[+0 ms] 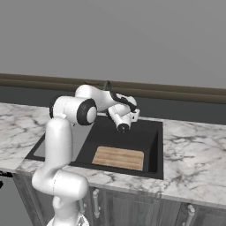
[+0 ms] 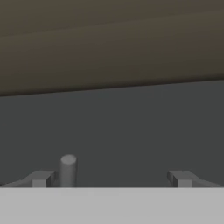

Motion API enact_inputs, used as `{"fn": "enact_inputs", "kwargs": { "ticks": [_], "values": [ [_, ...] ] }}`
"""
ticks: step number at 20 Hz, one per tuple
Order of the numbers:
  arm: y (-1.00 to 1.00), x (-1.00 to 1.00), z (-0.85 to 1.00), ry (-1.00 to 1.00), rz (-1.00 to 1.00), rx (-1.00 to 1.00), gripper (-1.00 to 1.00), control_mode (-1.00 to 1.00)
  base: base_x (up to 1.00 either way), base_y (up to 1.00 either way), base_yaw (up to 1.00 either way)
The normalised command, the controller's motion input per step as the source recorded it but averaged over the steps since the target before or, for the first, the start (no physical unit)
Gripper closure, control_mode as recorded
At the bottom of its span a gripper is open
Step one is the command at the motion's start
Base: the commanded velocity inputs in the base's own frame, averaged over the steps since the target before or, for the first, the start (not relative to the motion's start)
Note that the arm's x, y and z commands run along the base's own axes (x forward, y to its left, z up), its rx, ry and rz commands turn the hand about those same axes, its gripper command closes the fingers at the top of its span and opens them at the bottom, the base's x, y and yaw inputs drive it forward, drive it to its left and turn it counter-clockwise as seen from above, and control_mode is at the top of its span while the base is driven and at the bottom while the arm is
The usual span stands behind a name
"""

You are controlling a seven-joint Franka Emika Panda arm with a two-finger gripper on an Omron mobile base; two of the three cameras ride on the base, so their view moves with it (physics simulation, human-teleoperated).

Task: Turn on the sink faucet with hot water and rinse the cutting board for ten seconds, then turn off the faucet. Push the cutting board to reach the water if necessary.

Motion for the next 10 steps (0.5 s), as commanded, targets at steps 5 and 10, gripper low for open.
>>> {"fn": "enact_inputs", "kwargs": {
  "ticks": [5,10],
  "values": [
    [-0.09,0.00,0.00,0.00,0.00,0.00,-1.00,-1.00,0.00,0.00,0.00],
    [-0.11,0.00,0.00,0.00,0.00,0.00,-1.00,-1.00,0.00,0.00,0.00]
  ]
}}
